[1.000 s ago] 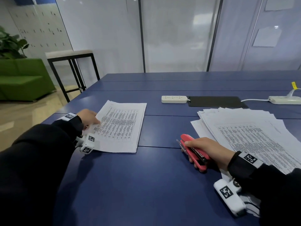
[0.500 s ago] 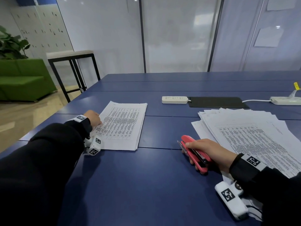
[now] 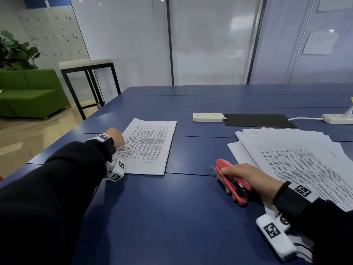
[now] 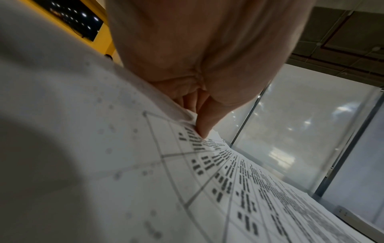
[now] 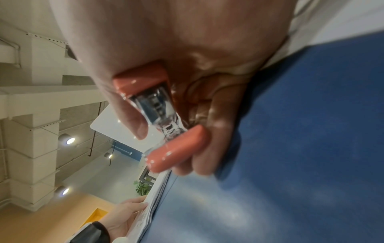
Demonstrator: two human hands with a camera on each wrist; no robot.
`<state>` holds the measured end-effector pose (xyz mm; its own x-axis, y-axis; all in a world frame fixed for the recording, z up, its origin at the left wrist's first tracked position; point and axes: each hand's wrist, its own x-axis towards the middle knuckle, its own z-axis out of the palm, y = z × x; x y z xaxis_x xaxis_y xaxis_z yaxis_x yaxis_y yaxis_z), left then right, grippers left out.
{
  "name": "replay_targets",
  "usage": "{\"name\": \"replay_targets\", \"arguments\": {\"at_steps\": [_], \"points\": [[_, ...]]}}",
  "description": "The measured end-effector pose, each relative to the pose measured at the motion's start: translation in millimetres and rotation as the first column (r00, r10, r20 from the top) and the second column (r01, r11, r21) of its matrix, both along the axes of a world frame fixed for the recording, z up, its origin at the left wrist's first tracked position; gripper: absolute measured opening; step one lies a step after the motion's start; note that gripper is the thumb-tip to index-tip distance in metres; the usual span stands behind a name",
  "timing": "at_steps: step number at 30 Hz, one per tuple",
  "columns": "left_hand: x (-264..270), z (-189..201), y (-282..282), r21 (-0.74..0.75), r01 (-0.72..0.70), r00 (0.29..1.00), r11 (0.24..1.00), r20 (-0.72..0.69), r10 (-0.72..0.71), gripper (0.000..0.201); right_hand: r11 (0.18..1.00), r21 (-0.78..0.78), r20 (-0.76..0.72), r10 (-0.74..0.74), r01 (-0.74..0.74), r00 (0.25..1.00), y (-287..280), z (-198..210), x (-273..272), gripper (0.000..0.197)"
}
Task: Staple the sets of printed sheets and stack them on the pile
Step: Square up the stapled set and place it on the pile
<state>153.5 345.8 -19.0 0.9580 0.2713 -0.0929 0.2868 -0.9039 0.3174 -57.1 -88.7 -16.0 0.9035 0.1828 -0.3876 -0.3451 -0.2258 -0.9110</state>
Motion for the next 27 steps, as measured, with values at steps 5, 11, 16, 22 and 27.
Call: {"name": "replay_targets", "arguments": {"at_steps": [5,11,16,22,27], "points": [[-1.9,3.2,-0.9,0.115,0.015,0.999,0.993,-0.045,-0.010,0.022,1.000,0.007,0.003,-0.001,0.001,1.000,-0.8,-1.3,0.7,0.053],[-9.1,9.6,-6.9,0.142,0.027,1.000,0.989,0.011,-0.029,0.020,1.000,0.012,0.006,0.001,-0.001,1.000,-2.0,-3.5,2.0,0.054],[-42.2,42.8,-41.0,0.118,0.324,0.927,0.939,0.159,-0.340,0.057,1.000,0.019,0.008,0.009,-0.009,1.000,-2.7,-4.9,3.1,0.053],[-103.0,41.0,-100.2,0.150,0.816,0.579,0.559,-0.198,-0.791,0.062,1.000,0.023,0.007,0.011,-0.011,1.000,-2.8,-5.5,3.6,0.053],[-99.7,27.9,-112.8,0.176,0.773,0.634,0.609,-0.212,-0.743,0.050,0.999,0.034,0.010,-0.001,0.000,1.000,-1.5,-5.2,2.3,0.052]]}}
